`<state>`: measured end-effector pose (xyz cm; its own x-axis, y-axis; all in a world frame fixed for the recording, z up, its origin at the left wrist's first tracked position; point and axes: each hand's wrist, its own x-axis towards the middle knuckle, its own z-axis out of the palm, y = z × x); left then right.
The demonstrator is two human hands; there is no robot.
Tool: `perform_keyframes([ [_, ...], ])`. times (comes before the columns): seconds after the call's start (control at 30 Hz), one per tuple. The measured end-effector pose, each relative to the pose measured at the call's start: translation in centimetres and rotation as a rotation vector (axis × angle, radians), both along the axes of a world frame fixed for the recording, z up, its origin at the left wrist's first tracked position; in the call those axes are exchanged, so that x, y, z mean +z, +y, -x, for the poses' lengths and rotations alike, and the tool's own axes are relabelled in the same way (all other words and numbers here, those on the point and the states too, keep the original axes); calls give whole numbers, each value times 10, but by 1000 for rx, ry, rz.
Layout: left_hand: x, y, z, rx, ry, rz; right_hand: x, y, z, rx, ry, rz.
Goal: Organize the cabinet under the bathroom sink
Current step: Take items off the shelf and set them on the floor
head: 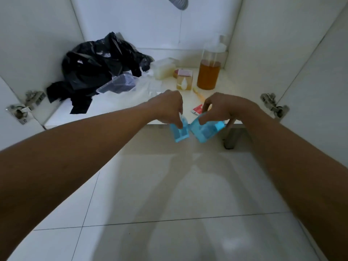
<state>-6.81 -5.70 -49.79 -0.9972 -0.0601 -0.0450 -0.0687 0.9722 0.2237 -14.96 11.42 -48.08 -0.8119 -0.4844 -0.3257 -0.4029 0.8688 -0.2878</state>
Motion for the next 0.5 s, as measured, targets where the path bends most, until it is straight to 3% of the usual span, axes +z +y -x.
perform_keyframes([
  [0.07,-16,19,3,-44,-69,18,-15,15,-1,-29,-110,-150],
  [0.2,-64,48,12,-77,-134,37,-68,55,3,-161,-233,-224],
  [0.5,-147,117,52,-109,-91,-14,-161,131,18,-224,-73,-156],
])
